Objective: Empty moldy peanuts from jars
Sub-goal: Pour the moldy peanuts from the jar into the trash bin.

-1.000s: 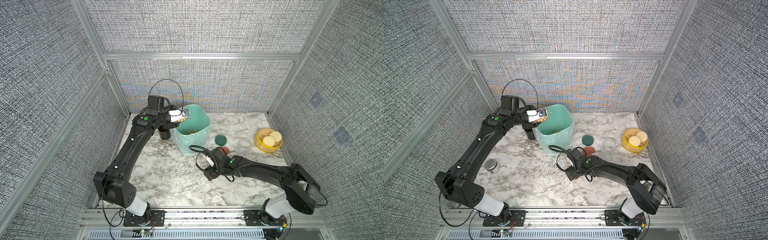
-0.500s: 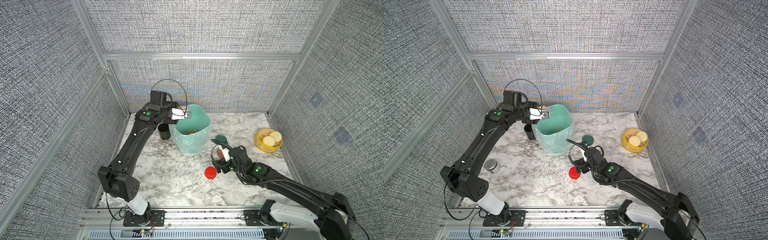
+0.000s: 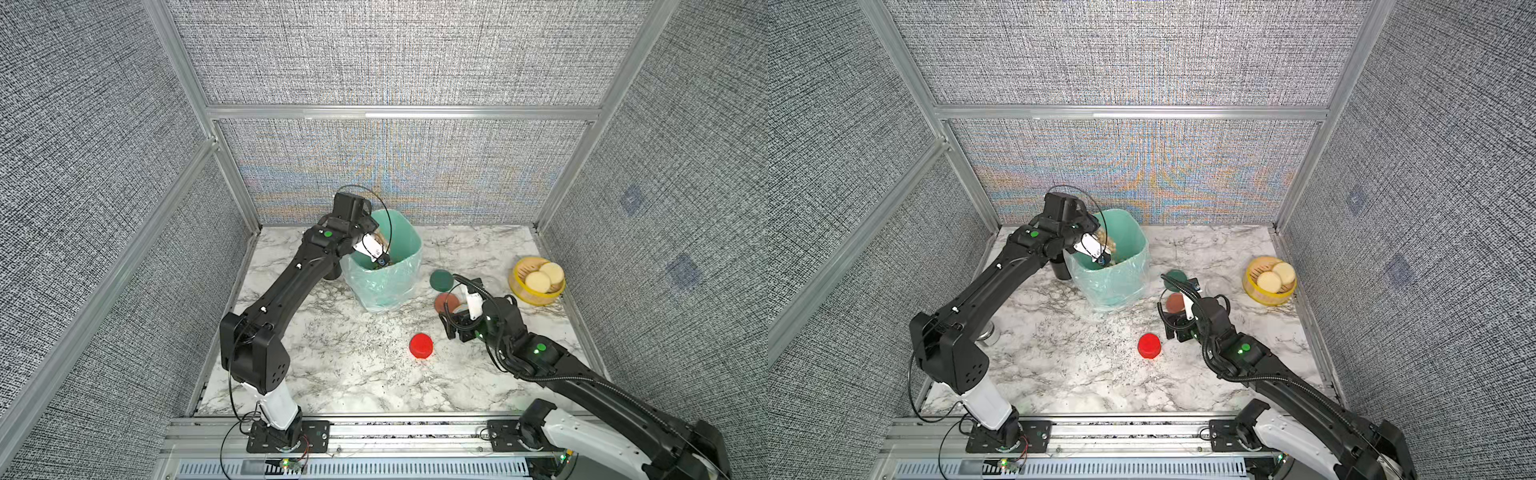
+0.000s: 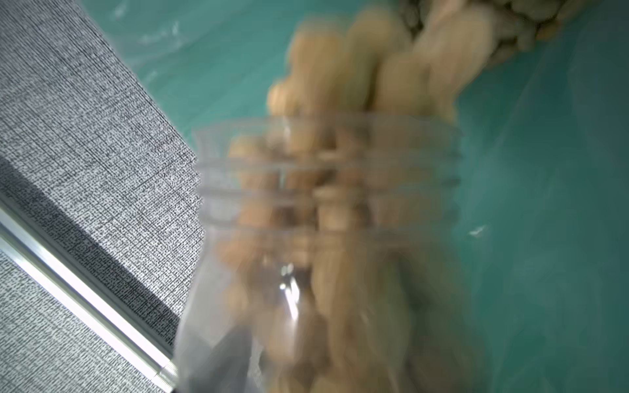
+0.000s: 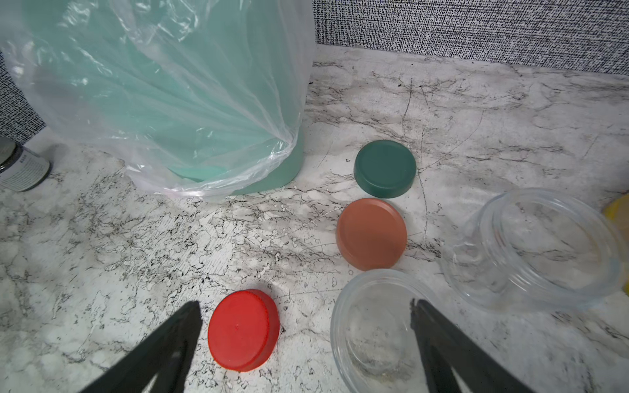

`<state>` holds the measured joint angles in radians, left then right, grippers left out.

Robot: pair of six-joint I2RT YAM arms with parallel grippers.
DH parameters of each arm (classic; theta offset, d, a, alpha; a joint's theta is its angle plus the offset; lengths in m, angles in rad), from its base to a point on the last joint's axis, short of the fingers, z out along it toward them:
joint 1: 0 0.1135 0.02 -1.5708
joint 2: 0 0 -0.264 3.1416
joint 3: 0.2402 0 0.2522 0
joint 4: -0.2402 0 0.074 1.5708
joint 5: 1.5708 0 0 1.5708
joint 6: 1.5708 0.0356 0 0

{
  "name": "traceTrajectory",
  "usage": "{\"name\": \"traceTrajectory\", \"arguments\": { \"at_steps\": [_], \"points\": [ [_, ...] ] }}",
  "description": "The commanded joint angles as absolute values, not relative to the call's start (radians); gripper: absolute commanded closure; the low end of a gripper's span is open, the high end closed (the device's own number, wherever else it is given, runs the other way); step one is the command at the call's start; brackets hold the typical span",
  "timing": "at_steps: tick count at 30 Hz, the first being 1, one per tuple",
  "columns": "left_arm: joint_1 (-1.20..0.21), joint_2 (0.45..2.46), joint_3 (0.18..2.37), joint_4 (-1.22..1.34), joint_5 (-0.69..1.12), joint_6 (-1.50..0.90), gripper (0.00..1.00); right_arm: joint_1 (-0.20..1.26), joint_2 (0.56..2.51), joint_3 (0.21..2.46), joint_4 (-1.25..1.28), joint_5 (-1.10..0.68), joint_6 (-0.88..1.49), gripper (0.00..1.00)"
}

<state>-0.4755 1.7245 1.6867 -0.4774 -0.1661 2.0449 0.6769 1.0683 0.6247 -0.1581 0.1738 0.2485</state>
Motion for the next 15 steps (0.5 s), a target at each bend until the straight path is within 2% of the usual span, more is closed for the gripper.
{"name": "traceTrajectory", "arguments": {
  "at_steps": [1, 9, 15],
  "points": [
    [-0.477, 1.738, 1.654, -0.295, -0.281, 2.301, 1.00, 0.674, 1.066, 0.621, -0.116, 0.166, 0.263, 0.02],
    [-0.498, 1.740, 1.669, -0.205, -0.213, 2.531, 1.00, 0.661, 1.068, 0.615, -0.107, 0.151, 0.258, 0.02],
    [-0.497, 1.734, 1.673, -0.221, -0.199, 2.575, 1.00, 0.657, 1.070, 0.608, -0.097, 0.142, 0.261, 0.02]
  ]
}}
